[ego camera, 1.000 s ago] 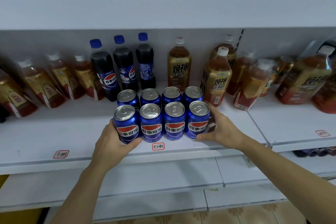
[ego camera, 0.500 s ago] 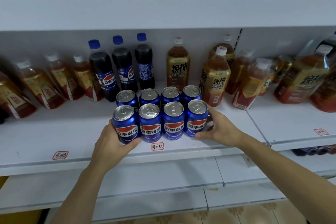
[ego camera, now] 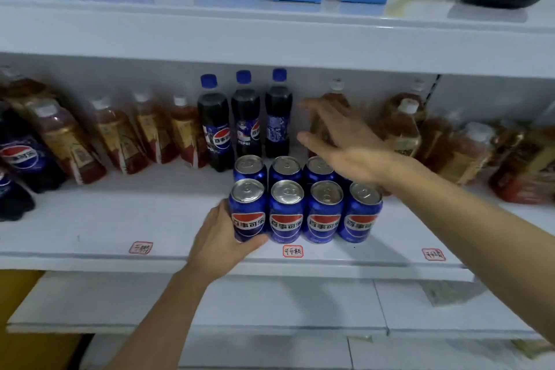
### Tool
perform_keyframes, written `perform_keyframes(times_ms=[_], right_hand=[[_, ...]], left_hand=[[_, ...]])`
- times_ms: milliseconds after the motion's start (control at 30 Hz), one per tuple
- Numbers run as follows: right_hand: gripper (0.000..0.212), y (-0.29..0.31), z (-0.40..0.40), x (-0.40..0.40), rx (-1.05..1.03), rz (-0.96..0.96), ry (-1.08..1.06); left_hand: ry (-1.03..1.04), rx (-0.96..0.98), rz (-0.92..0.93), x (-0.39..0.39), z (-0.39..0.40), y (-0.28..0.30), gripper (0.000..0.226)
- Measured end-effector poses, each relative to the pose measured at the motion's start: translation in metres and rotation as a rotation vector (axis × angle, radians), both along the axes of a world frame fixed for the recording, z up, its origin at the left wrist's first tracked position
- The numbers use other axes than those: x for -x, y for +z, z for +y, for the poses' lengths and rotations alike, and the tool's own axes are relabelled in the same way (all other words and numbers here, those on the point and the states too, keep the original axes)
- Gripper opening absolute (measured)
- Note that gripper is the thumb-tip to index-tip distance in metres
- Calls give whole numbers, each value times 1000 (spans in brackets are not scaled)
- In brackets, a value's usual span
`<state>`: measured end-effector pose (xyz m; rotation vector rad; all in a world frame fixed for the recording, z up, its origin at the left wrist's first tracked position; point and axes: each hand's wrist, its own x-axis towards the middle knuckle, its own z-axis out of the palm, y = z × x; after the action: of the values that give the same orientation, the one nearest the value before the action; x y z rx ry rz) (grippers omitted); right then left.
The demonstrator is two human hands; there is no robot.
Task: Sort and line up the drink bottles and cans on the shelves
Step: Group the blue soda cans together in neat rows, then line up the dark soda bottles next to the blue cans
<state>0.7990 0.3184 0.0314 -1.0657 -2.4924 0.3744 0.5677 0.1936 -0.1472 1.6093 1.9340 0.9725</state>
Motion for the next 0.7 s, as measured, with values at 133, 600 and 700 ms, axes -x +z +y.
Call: perform_keyframes(times_ms=[133,600,700], right_hand=[[61,19,23,123,-84,-70,156],[20,13,38,231,-62,-26,47],[17,11,13,218,-172,94,82]], left_hand=[[-73,61,-18,10,-5,11,84],[-10,24,-142,105,-51,38,60],[21,-22,-158,104,-43,40,62]])
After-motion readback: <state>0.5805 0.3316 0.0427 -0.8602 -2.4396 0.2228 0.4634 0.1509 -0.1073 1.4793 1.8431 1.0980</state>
